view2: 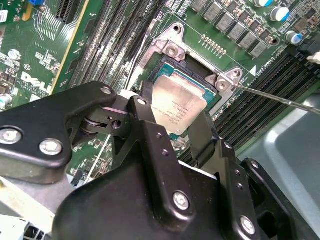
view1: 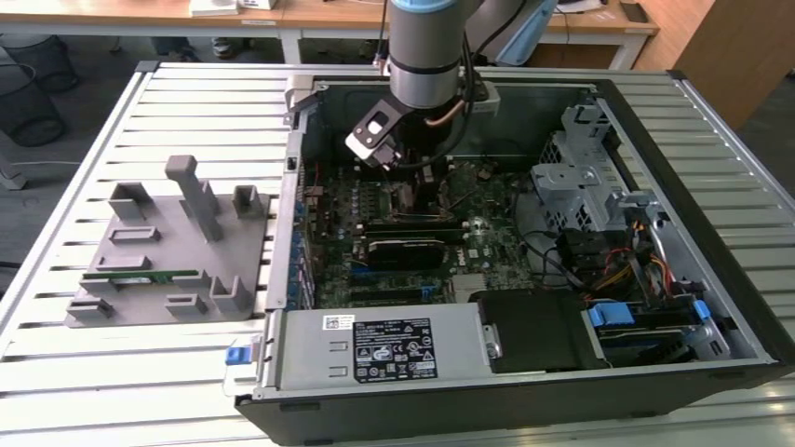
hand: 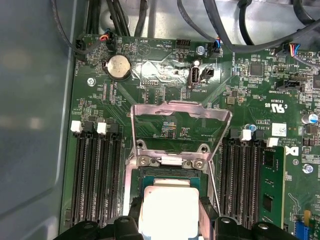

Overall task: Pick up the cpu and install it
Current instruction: 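Place the cpu into insertion slot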

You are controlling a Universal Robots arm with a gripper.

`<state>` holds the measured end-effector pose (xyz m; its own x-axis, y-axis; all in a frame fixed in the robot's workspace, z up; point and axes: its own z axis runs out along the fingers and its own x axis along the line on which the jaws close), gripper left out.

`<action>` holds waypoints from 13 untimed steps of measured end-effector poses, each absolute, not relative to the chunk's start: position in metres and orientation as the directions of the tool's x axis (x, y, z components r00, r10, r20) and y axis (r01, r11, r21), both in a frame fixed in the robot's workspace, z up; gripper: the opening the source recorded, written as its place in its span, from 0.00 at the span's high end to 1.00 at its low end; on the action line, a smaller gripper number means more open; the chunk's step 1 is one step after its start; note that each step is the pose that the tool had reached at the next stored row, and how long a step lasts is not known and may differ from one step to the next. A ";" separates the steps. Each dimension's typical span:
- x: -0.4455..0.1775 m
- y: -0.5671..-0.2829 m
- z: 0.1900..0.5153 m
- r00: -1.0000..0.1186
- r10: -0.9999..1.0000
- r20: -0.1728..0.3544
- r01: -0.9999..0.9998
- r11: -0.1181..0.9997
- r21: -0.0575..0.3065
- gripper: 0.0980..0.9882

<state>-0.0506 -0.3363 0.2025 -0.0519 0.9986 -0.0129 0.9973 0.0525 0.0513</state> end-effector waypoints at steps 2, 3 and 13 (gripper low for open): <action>-0.051 -0.336 0.202 -0.051 0.999 -0.013 0.997 0.052 0.051 0.52; -0.051 -0.336 0.202 -0.051 0.999 -0.013 0.997 0.052 0.051 0.52; -0.051 -0.336 0.199 -0.048 0.999 -0.013 0.997 0.049 0.051 0.52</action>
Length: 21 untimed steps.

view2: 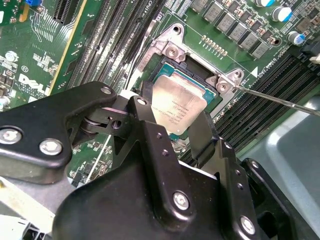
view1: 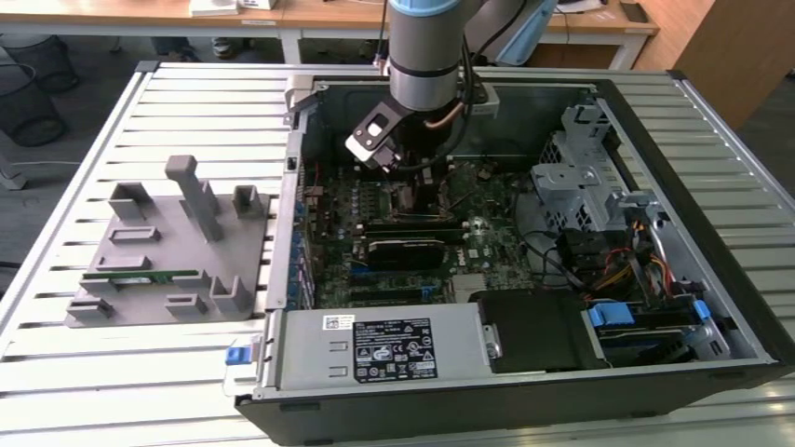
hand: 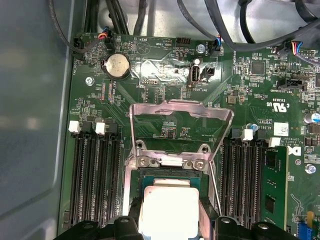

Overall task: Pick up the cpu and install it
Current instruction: 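Place the cpu into insertion slot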

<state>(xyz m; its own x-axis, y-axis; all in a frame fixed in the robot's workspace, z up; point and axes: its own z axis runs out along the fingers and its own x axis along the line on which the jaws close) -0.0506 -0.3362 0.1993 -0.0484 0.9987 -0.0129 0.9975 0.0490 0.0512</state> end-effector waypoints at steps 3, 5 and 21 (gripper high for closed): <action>-0.051 -0.336 0.199 -0.048 0.999 -0.013 0.998 0.048 0.051 0.52; -0.051 -0.336 0.198 -0.047 0.999 -0.013 0.998 0.048 0.051 0.52; -0.050 -0.335 0.195 -0.045 0.999 -0.013 0.998 0.046 0.051 0.52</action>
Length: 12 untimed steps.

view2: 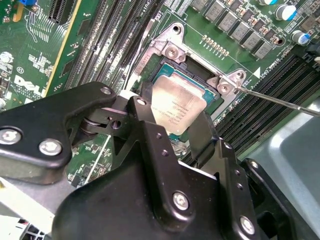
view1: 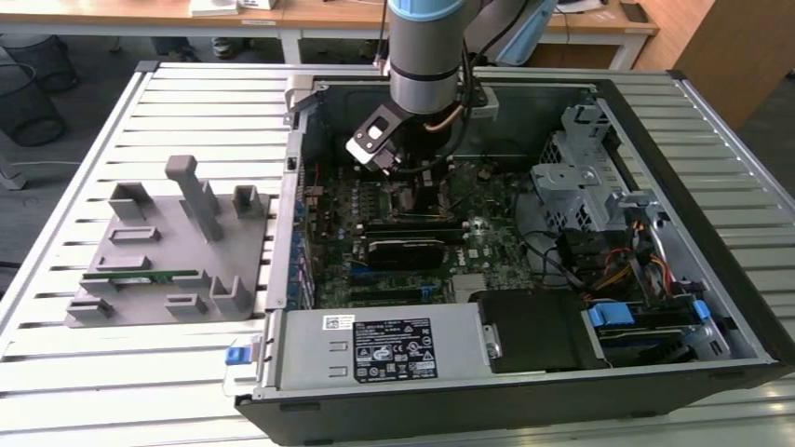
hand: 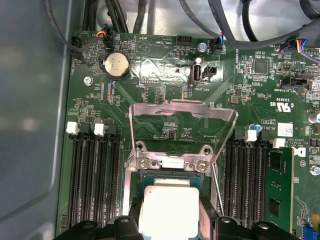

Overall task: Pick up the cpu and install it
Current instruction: 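Place the cpu into insertion slot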

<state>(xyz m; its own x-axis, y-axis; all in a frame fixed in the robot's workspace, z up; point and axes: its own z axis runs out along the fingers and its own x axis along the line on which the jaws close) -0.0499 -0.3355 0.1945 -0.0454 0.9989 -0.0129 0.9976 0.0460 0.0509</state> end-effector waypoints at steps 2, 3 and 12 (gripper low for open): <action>-0.050 -0.335 0.194 -0.045 0.999 -0.013 0.998 0.046 0.051 0.52; -0.050 -0.335 0.194 -0.045 0.999 -0.013 0.998 0.046 0.051 0.52; -0.050 -0.335 0.194 -0.045 0.999 -0.013 0.998 0.046 0.051 0.50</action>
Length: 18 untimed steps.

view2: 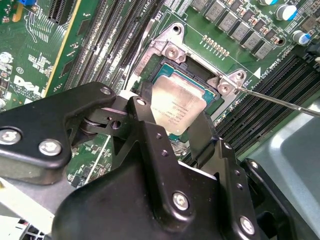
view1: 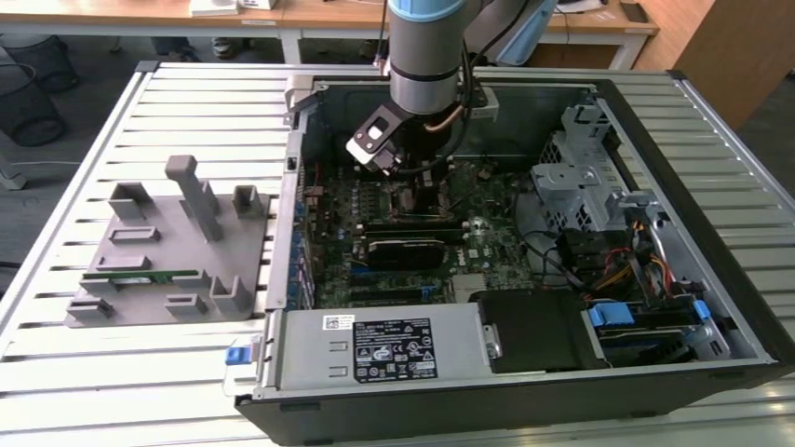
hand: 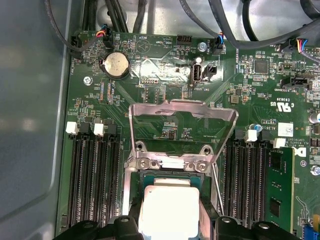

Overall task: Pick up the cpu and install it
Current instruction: 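Place the cpu into insertion slot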

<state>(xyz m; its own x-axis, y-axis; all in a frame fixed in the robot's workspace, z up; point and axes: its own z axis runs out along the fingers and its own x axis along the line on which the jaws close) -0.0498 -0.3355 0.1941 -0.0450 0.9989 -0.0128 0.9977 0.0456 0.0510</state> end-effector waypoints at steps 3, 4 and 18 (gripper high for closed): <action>-0.050 -0.335 0.194 -0.045 0.999 -0.013 0.998 0.046 0.051 0.44; -0.050 -0.335 0.194 -0.045 0.999 -0.013 0.998 0.045 0.051 0.37; -0.050 -0.335 0.207 -0.045 0.999 -0.013 0.998 0.045 0.051 0.59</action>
<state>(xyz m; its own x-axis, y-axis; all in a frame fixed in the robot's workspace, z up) -0.0498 -0.3355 0.2071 -0.0448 0.9989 -0.0129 0.9977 0.0454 0.0510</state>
